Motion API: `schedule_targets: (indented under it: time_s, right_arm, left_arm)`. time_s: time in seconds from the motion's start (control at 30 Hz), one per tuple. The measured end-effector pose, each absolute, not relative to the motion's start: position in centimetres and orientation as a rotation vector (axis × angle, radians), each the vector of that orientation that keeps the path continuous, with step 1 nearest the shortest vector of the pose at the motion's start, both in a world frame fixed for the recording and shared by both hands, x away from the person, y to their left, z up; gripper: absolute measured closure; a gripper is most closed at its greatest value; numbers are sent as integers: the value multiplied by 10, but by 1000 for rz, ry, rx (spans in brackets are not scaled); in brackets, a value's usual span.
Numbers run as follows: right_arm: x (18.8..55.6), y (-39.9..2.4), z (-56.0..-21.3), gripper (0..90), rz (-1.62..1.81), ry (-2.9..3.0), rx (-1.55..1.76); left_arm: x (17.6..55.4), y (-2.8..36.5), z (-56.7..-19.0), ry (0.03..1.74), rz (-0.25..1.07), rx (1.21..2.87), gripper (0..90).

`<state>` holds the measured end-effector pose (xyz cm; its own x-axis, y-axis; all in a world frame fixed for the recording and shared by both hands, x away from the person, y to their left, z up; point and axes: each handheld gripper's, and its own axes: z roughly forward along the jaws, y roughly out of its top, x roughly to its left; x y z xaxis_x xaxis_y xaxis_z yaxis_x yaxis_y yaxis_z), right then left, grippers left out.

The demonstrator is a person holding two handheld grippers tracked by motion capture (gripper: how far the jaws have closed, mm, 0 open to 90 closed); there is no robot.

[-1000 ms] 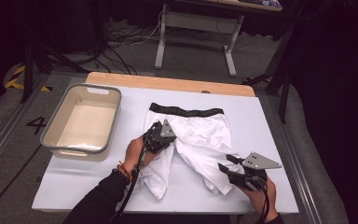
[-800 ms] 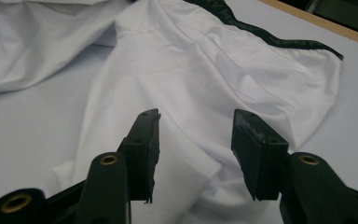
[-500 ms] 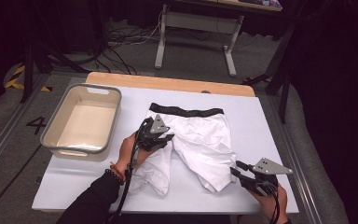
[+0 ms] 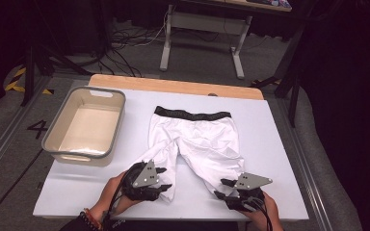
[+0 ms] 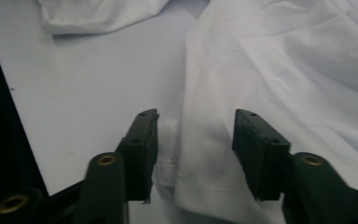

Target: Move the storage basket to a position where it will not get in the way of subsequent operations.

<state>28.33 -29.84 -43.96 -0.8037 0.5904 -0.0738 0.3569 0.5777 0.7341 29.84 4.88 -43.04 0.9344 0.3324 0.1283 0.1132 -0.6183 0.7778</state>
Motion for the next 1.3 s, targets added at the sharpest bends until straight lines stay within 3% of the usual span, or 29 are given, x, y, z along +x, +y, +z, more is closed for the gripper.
schedule_targets:
  time_s: [0.17,0.27,0.37,0.5,0.63,0.97,1.07,1.3]
  right_arm:
    - [291,-291,-449,886,998,2532,782]
    - [290,-287,-445,900,1018,2545,767]
    - [284,-282,-436,900,1087,2540,730]
    - [279,-272,-422,900,1173,2517,683]
    - [279,-261,-413,899,1225,2511,659]
    - [287,-230,-408,869,1292,2536,633]
    - [287,-229,-406,749,1309,2524,618]
    - [298,-259,-399,664,1280,2386,673]
  left_arm:
    - [299,43,-453,323,276,2325,504]
    - [300,39,-459,323,272,2359,529]
    - [304,40,-460,333,238,2347,572]
    - [304,41,-461,340,216,2343,698]
    - [301,39,-461,318,206,2347,887]
    - [295,35,-459,268,160,2331,898]
    - [294,34,-458,245,137,2320,898]
    - [291,32,-457,230,140,2312,897]
